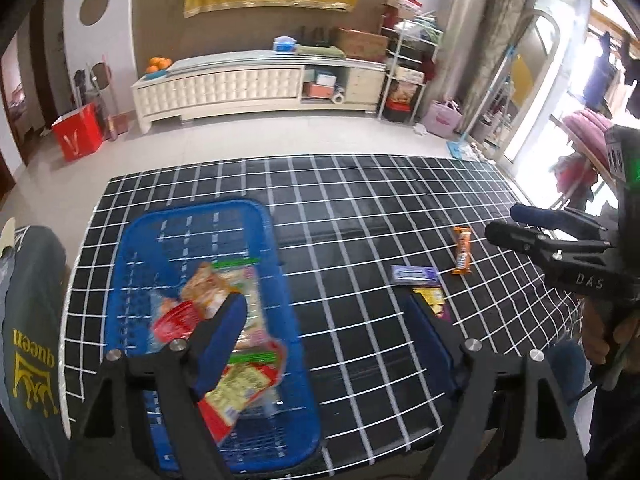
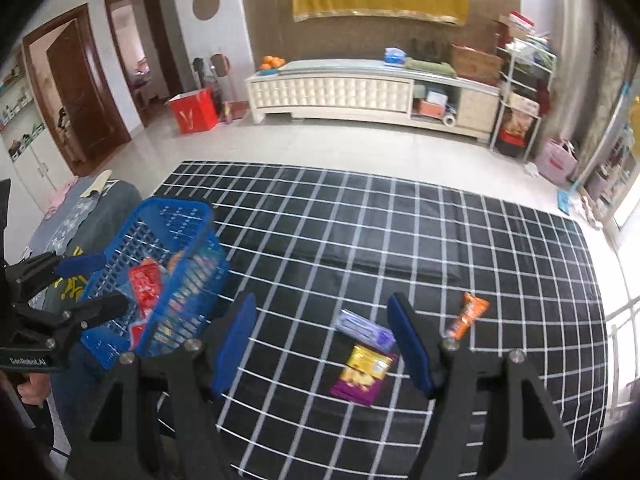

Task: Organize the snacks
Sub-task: 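Move both open tools back toward the gum box and chips bag, then grasp the yellow-purple chips bag with the left tool while the right grasps the purple gum box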

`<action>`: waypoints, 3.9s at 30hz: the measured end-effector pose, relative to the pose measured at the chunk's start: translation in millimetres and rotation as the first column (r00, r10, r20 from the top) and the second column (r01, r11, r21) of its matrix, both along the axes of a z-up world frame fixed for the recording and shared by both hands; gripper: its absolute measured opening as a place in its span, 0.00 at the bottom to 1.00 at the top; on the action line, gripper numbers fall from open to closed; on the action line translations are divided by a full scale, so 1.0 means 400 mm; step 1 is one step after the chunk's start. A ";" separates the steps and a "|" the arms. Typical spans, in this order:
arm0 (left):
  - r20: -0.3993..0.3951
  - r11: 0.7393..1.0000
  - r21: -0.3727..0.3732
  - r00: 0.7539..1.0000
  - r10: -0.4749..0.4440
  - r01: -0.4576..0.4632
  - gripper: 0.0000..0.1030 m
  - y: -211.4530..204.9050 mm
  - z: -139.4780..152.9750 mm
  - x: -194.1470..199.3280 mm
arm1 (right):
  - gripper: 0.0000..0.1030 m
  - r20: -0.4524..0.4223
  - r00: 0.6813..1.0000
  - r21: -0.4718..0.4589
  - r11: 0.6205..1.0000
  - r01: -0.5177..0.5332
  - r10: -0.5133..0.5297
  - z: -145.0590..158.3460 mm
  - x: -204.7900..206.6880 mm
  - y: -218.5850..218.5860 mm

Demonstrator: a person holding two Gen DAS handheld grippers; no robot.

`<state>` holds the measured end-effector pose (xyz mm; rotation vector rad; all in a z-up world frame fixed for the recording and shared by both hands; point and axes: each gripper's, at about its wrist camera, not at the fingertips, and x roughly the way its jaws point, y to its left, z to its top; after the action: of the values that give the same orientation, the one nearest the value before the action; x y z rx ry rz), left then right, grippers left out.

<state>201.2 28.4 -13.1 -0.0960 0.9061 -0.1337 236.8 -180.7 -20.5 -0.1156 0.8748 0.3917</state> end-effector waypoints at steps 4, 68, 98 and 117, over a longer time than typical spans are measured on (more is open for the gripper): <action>-0.019 0.999 -0.008 0.999 -0.037 0.037 0.77 -0.076 -0.011 0.027 | 0.70 -0.011 0.999 0.004 0.999 0.036 -0.036 -0.011 0.000 -0.070; -0.293 0.988 0.021 0.945 -0.143 0.156 0.46 -0.461 -0.409 0.217 | 0.71 -0.263 0.933 0.060 0.961 0.271 -0.247 -0.295 0.072 -0.428; -0.125 0.989 0.101 0.985 0.123 -0.110 0.46 -0.220 -0.336 0.122 | 0.85 -0.200 0.929 -0.162 0.925 -0.345 0.311 -0.387 0.187 -0.022; -0.139 0.987 0.137 0.985 0.104 -0.085 0.46 -0.232 -0.357 0.141 | 0.44 -0.194 0.888 -0.170 0.877 -0.449 0.417 -0.448 0.190 -0.011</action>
<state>257.8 -64.4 -155.9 -0.0270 1.0517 0.0218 312.7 -185.2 -199.8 -0.4922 1.0412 0.7366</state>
